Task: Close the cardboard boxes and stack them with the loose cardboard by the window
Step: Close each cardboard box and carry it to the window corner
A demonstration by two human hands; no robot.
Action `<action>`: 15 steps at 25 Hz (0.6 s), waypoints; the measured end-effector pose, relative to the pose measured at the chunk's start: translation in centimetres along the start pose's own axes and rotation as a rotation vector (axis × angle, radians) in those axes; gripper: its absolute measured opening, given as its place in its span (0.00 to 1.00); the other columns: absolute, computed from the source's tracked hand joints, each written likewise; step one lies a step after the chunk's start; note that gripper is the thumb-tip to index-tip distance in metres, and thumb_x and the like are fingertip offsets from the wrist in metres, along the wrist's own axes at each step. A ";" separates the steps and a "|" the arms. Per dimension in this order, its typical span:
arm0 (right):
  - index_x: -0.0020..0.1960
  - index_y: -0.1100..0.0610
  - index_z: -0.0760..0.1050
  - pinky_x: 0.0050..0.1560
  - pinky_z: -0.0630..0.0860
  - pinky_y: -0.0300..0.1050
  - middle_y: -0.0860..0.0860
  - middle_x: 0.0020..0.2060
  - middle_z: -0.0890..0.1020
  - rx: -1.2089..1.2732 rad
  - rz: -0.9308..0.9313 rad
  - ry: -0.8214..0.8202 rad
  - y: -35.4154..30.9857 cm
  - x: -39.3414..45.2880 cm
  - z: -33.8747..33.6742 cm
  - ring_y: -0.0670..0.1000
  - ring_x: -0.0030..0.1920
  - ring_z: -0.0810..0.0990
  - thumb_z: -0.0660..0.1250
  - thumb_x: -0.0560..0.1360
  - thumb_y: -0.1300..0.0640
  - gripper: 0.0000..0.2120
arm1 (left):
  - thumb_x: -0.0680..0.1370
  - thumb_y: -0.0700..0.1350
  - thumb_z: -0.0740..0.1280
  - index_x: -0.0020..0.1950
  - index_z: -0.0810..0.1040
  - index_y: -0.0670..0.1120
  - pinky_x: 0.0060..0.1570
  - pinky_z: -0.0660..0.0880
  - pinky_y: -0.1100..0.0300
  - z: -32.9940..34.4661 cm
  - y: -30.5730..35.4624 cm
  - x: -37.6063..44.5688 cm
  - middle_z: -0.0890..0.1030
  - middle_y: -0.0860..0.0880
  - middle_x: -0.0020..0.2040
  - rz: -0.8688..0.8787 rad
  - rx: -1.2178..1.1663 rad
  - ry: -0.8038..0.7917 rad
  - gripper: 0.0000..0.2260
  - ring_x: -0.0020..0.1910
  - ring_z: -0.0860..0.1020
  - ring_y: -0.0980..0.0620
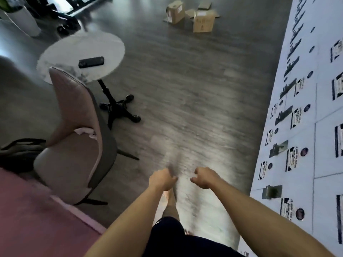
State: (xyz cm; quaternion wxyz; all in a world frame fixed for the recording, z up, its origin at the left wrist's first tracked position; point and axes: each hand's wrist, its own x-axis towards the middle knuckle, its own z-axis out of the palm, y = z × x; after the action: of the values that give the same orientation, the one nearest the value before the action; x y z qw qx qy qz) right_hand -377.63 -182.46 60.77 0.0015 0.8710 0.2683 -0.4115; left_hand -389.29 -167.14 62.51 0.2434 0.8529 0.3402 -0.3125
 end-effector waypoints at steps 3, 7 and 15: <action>0.66 0.54 0.73 0.53 0.75 0.49 0.54 0.63 0.78 -0.032 0.053 0.006 -0.6 5.7 -5.4 0.56 0.60 0.78 0.61 0.79 0.42 0.22 | 0.80 0.58 0.62 0.68 0.75 0.45 0.62 0.74 0.52 -5.0 1.2 6.5 0.79 0.44 0.65 0.041 0.032 0.002 0.23 0.65 0.76 0.43; 0.64 0.55 0.74 0.53 0.76 0.50 0.55 0.60 0.79 -0.019 0.061 0.066 -3.2 12.1 -14.9 0.57 0.57 0.78 0.62 0.79 0.42 0.21 | 0.80 0.60 0.62 0.70 0.74 0.45 0.64 0.74 0.52 -13.7 3.6 15.5 0.78 0.44 0.67 0.069 0.074 0.008 0.25 0.66 0.75 0.43; 0.65 0.55 0.75 0.56 0.77 0.51 0.56 0.62 0.79 0.038 0.099 0.066 -4.0 25.5 -28.4 0.59 0.60 0.78 0.63 0.77 0.44 0.21 | 0.78 0.59 0.63 0.65 0.76 0.47 0.61 0.75 0.51 -27.3 10.5 30.3 0.79 0.46 0.63 0.117 0.093 0.011 0.22 0.64 0.76 0.44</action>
State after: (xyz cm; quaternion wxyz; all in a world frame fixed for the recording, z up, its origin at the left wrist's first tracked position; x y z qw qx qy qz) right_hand -346.02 -160.83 62.14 -0.0035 0.8961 0.2171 -0.3871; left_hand -354.20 -143.78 62.21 0.2195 0.8834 0.2763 -0.3083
